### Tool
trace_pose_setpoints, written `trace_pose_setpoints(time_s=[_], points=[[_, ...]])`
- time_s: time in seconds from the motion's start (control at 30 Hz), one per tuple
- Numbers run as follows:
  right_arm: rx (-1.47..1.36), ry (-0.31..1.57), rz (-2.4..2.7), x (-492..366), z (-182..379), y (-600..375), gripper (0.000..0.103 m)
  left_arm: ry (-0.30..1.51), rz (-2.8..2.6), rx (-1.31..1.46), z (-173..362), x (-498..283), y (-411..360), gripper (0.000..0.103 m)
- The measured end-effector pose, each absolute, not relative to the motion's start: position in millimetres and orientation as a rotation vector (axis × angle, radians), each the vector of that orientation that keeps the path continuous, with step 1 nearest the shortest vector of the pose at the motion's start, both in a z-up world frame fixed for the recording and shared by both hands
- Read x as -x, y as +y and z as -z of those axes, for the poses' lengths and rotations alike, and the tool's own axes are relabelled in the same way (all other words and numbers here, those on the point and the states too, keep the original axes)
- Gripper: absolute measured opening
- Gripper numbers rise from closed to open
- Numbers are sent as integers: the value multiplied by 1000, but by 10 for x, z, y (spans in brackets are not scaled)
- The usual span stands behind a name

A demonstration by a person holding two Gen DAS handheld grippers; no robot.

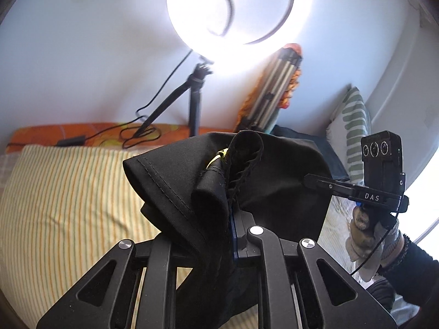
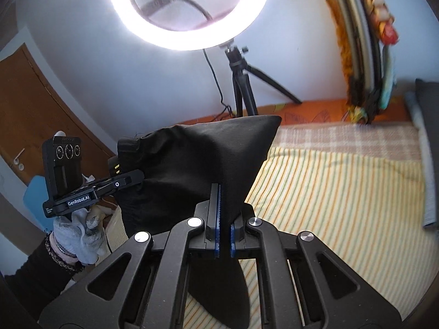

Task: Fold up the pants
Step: 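Lift the folded shorts with both tools and carry them toward the clothes stack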

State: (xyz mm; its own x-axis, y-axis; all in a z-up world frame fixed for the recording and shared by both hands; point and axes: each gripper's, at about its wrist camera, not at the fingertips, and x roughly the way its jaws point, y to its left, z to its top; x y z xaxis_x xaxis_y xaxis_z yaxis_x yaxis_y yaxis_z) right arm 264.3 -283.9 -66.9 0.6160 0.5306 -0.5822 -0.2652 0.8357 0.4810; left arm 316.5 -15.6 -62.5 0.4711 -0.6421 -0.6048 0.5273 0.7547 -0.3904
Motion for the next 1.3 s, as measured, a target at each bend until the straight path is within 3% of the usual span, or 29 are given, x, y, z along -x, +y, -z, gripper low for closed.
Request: trace_pose_setpoints(time_s=[0.57,1.3], points=[[-311,635,-291,-1869,-242,-4037,6,718,919,113,83,-2892,-1499,13],[-261,567,37,-1663,-616,-6181,6,638,1134,-35,-120,-2983,-3872,13]])
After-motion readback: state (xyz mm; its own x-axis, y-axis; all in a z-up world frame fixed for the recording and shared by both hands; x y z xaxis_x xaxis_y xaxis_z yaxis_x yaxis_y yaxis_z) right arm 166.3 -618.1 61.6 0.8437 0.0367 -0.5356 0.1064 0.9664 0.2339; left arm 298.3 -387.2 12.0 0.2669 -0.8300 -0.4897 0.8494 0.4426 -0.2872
